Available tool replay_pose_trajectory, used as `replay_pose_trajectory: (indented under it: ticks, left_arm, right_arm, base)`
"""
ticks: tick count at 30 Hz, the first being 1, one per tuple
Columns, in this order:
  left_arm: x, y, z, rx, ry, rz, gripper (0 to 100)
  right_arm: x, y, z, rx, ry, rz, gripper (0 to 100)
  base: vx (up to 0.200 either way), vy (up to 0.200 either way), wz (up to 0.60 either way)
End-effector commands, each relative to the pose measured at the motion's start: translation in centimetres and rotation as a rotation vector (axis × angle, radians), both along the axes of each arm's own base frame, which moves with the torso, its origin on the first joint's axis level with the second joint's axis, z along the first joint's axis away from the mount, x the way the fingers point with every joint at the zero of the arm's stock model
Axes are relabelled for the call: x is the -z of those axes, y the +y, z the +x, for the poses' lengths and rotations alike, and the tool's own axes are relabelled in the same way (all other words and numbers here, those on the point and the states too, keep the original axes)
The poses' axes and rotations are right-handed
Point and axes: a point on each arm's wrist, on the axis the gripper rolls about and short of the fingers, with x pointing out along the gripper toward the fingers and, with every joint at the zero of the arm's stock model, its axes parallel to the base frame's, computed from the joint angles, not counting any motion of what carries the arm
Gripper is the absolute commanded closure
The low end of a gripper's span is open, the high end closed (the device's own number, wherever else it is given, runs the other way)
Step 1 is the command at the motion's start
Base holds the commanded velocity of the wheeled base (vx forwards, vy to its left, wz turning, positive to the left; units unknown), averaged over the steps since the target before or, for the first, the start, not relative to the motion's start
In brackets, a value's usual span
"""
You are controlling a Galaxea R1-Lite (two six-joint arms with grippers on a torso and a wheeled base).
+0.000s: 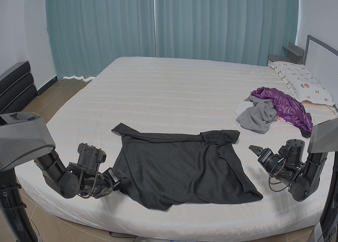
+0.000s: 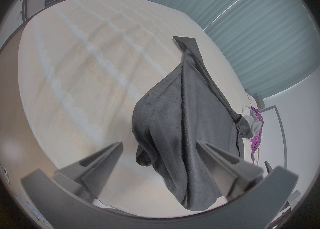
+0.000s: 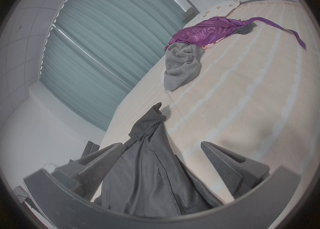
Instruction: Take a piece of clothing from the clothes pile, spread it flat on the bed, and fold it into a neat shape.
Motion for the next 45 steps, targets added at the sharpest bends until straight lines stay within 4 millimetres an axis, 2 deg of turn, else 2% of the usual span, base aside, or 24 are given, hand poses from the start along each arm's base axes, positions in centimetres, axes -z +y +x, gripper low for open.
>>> replay_pose_trajectory:
  ticks: [1, 4, 8, 13, 17, 23, 35, 36, 40, 45]
  left_arm:
    - [0.4, 0.0, 0.1, -0.001, 0.012, 0.005, 100]
    - [0.3, 0.1, 0.1, -0.004, 0.008, 0.003, 100]
    - [-1.0, 0.4, 0.0, -0.011, -0.031, -0.007, 100]
    - [-2.6, 0.9, -0.4, -0.009, -0.079, 0.002, 100]
    - [-3.2, 1.1, -0.5, -0.021, -0.108, 0.037, 100]
    - [-3.3, 1.1, -0.6, -0.025, -0.117, 0.063, 100]
    - [-3.0, 1.1, -0.6, -0.016, -0.106, 0.074, 100]
    - [-2.9, 1.1, -0.6, -0.016, -0.105, 0.074, 100]
    - [-2.8, 1.1, -0.6, -0.016, -0.102, 0.075, 100]
    - [-2.8, 1.1, -0.6, -0.016, -0.102, 0.075, 100]
  right_arm:
    - [0.3, -0.1, -0.5, -0.011, 0.019, -0.029, 0]
    - [0.5, -0.1, -0.9, -0.026, 0.033, -0.064, 0]
    - [1.1, -0.3, -2.4, -0.082, 0.079, -0.171, 0]
    - [1.1, 0.1, -3.4, -0.117, 0.097, -0.202, 0]
    - [2.1, 0.4, -3.9, -0.161, 0.139, -0.235, 0]
    - [3.7, 1.5, -4.2, -0.236, 0.166, -0.245, 0]
    - [4.6, 1.8, -4.8, -0.33, 0.172, -0.381, 0]
    - [4.7, 1.8, -4.8, -0.329, 0.173, -0.385, 100]
    - [4.5, 1.5, -4.4, -0.308, 0.159, -0.388, 100]
    - [3.8, 0.0, -3.3, -0.228, 0.123, -0.37, 100]
  base:
    - [0.0, 0.0, 0.0]
    - [0.0, 0.0, 0.0]
    - [0.0, 0.0, 0.0]
    - [0.0, 0.0, 0.0]
    - [0.0, 0.0, 0.0]
    - [0.0, 0.0, 0.0]
    - [0.0, 0.0, 0.0]
    - [0.0, 0.0, 0.0]
    - [0.0, 0.0, 0.0]
    - [0.0, 0.0, 0.0]
